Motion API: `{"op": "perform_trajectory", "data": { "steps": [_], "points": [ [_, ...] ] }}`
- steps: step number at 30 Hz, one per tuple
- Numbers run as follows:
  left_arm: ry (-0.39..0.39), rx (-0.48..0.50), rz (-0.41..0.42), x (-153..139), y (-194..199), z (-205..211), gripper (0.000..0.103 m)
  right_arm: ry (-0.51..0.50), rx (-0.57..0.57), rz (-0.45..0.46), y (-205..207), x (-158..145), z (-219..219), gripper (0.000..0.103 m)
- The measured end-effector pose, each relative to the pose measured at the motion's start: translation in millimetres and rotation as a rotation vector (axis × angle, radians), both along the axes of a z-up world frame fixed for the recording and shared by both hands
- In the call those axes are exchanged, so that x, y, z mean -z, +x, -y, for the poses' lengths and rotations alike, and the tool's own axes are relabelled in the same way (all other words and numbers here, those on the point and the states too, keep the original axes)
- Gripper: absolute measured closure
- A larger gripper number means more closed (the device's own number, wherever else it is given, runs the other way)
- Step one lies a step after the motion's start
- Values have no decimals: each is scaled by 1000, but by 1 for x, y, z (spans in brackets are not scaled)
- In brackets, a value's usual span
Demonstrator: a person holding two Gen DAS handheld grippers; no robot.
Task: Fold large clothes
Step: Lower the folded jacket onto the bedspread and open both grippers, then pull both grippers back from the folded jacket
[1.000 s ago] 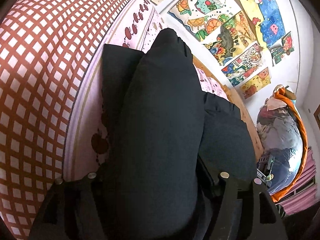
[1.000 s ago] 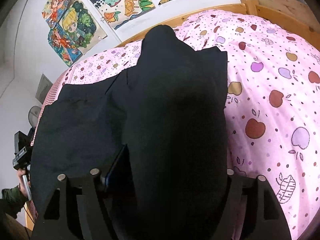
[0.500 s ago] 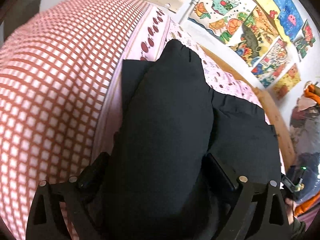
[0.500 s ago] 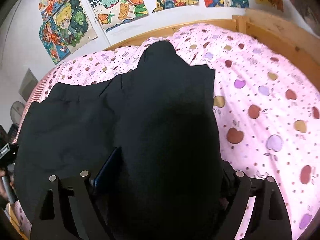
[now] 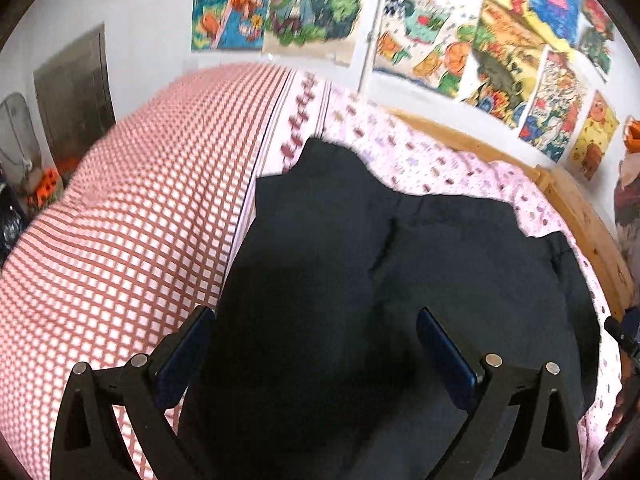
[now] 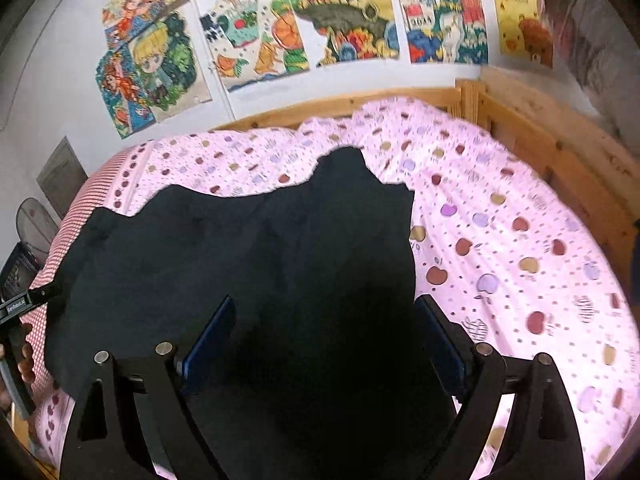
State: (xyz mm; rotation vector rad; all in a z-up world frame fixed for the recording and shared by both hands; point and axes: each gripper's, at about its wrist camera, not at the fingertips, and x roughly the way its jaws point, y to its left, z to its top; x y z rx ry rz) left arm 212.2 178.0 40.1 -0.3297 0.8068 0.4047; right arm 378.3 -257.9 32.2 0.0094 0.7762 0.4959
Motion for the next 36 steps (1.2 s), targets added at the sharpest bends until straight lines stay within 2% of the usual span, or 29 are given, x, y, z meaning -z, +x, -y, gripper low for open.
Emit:
{"op": "perform_trajectory", "data": {
  "steps": [8,15,18,24,29,36],
  "points": [
    [28,41,144,-49,-48,38,0,-7,-87,139,-66,-56,-10,15],
    [49,81,241,-81,-82,66,0,68,-118,235,-120,-93,-4,13],
    [96,80,276,-94,-98,78,0,96,-121,275,-140,-101,-1,12],
    [148,105,346,-107,-130,99,0,129,-126,358,-177,-106,2,10],
    [227,116,399,-105,-157,117,0,141,-127,398,-202,-102,2,9],
    [259,129,406,-95,-173,125,0,174,-149,387,-221,-95,6,9]
  ]
}}
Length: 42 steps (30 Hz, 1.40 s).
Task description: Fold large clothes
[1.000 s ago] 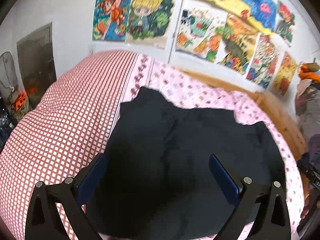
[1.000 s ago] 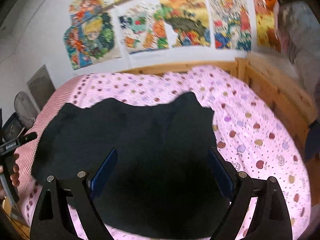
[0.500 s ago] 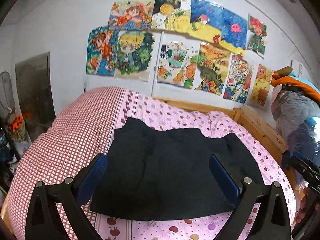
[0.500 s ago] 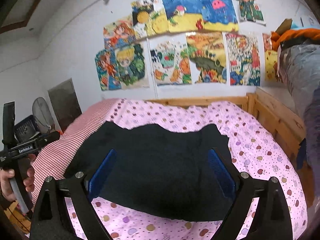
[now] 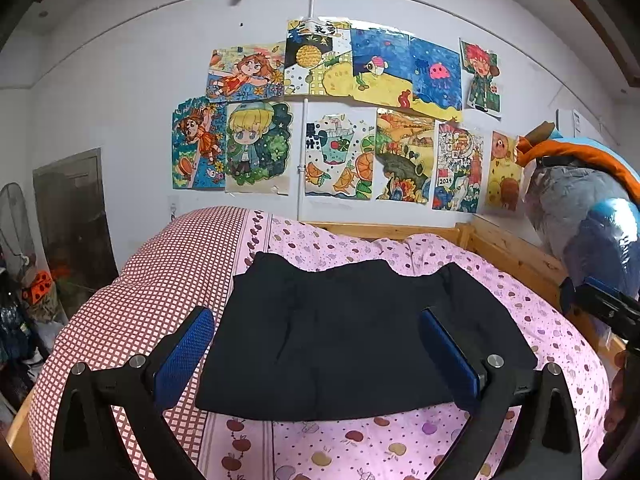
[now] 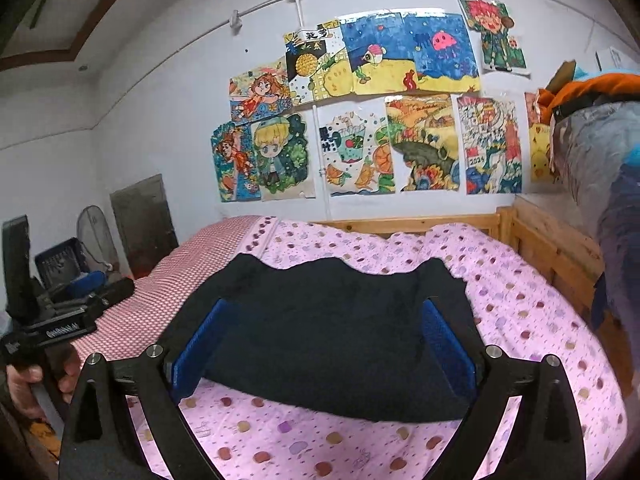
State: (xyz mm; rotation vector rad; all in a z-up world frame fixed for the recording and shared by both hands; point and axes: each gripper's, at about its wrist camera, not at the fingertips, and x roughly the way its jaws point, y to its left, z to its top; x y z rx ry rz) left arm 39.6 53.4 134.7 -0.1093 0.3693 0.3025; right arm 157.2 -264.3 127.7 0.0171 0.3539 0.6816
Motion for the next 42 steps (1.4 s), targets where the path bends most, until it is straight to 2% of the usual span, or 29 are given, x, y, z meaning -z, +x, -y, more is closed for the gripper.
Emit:
{"op": "perform_trajectory", "data": {
  "steps": [3,7,12,20,24,28,42],
  "points": [
    [-1,8,20,4,-5,3,0,-26,-20,38,-11,3,-5,8],
    [31,35,6,11,-7,11,0,-83,-50,87,-25,10,-14,8],
    [81,71,-13,22,-10,20,0,-130,-58,83,-32,19,-20,8],
    [108,100,-26,39,-13,26,0,-158,-37,25,-25,35,-20,8],
    [92,95,-51,48,-11,22,0,-178,-29,4,-22,44,-20,8],
    [67,87,-61,51,-10,19,0,-189,-30,-17,-19,50,-22,8],
    [67,84,-81,56,-6,19,0,-192,-5,-95,-7,63,-26,8]
  ]
}}
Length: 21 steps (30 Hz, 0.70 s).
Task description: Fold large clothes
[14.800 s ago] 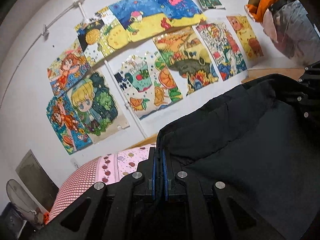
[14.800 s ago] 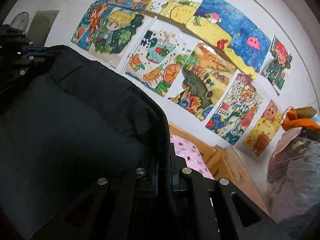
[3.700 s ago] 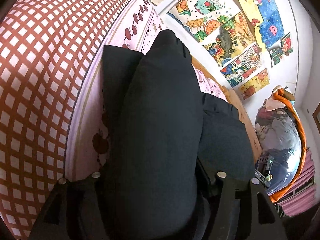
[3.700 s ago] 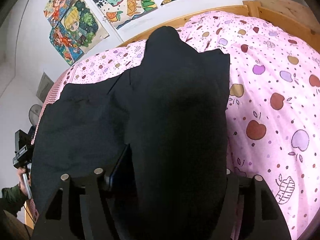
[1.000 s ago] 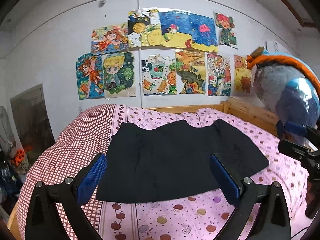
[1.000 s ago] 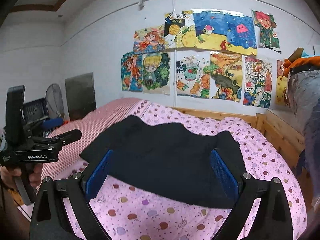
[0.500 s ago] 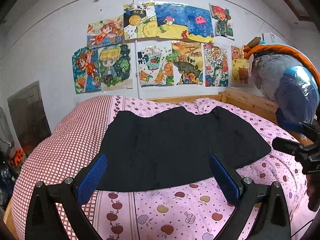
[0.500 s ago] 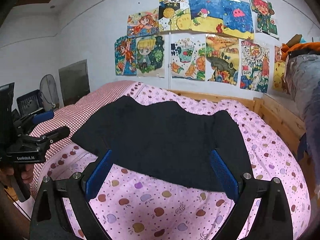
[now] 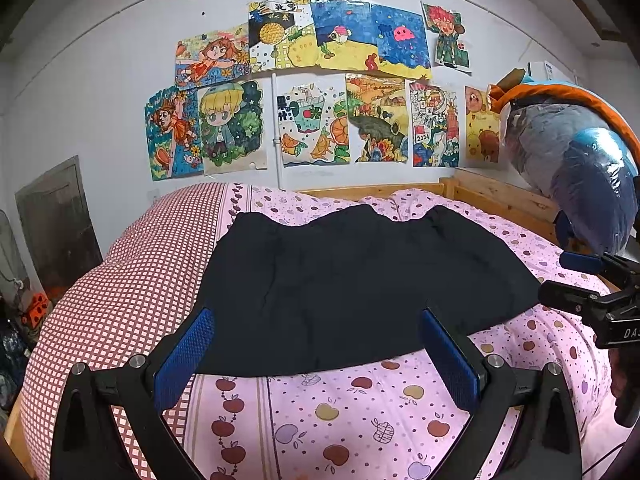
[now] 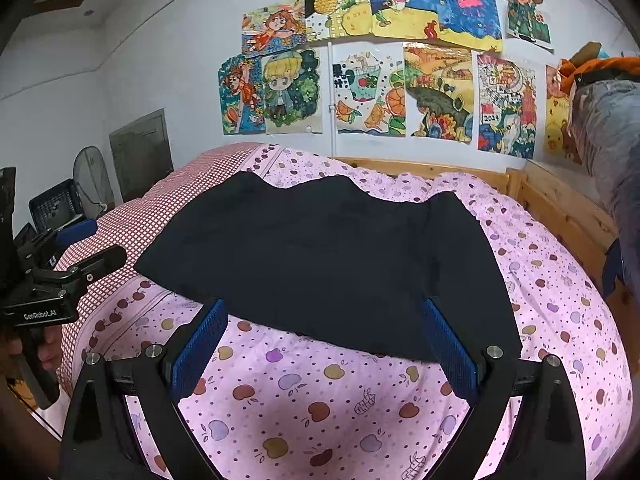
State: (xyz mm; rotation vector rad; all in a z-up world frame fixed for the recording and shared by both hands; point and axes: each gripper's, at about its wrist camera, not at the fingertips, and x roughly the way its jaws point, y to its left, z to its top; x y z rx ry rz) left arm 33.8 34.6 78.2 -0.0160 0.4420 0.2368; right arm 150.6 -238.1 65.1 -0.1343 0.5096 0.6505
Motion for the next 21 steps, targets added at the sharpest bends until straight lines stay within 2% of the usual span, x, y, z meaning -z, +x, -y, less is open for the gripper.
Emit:
{"op": "perform_trajectory", "data": {
  "steps": [21],
  "points": [
    [-1,-1,-2,0,1,0,0,-6,-4,-12,1,4,-3,8]
  ]
}}
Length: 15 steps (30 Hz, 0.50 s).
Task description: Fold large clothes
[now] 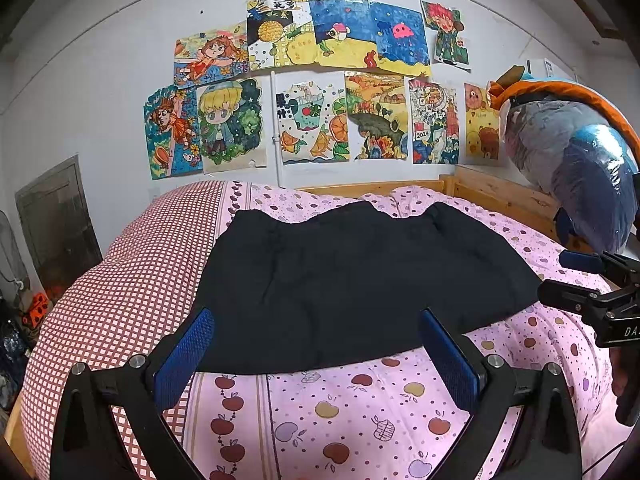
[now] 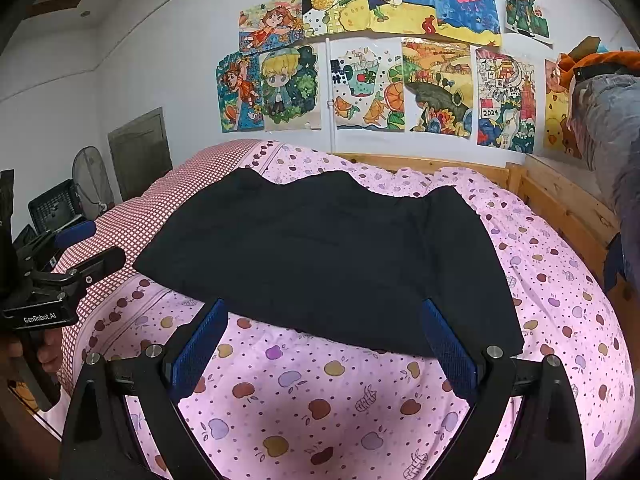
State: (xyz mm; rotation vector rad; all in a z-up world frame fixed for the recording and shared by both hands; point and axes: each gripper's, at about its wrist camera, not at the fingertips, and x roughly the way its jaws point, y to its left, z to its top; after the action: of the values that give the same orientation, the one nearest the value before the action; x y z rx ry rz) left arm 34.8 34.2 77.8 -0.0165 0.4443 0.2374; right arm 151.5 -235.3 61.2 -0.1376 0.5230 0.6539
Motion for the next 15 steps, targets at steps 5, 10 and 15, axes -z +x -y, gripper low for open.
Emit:
{"op": "perform_trajectory", "data": {
  "steps": [5,10,15],
  "points": [
    [-1,-1,0,0,0,0,0,0,0,-2,0,1,0,8],
    [-1,0,-1,0,0,0,0,0,-1,-3,0,1,-1,8],
    [-2,0,-2,0,0,0,0,0,-1,-6,-2,3,-1,8]
  ]
}}
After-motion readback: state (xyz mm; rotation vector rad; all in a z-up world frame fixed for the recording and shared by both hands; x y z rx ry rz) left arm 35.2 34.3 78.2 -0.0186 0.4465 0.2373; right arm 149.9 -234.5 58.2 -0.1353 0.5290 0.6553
